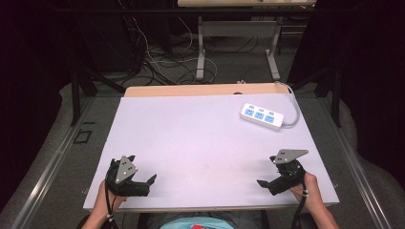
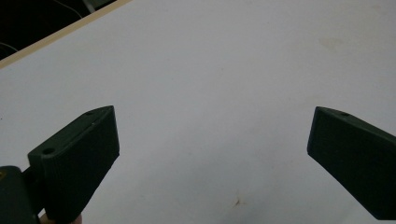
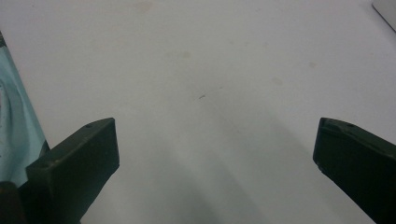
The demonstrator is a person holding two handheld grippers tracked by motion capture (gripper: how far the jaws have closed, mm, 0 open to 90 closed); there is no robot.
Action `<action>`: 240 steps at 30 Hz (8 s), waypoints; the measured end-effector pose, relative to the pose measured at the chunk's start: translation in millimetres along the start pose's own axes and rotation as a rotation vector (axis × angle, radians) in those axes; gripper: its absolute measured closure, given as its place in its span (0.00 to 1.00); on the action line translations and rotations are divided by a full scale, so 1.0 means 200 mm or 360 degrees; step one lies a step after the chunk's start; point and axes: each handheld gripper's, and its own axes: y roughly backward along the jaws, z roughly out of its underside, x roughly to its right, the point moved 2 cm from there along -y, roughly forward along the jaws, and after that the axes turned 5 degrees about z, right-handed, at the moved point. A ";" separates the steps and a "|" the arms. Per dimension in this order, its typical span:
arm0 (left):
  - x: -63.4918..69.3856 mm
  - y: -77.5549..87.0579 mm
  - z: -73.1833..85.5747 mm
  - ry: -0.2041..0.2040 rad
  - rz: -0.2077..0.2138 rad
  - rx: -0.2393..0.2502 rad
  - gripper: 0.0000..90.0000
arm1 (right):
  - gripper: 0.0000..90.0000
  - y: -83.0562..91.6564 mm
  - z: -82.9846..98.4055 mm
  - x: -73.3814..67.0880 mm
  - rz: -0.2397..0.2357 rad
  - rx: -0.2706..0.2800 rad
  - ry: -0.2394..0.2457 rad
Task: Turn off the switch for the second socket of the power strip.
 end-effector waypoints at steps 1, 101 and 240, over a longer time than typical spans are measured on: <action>0.00 0.00 0.00 0.0002 -0.0001 -0.0002 0.02 | 0.00 0.00 0.00 0.00 0.0010 -0.0002 -0.0016; -0.02 -0.03 0.00 -0.0018 0.0022 -0.0032 0.03 | 0.01 -0.27 -0.21 0.45 0.0181 -0.0103 -0.0190; -0.02 -0.05 0.00 -0.0029 0.0023 -0.0073 0.03 | 1.00 -0.64 -0.39 1.04 0.0602 -0.0005 -0.0736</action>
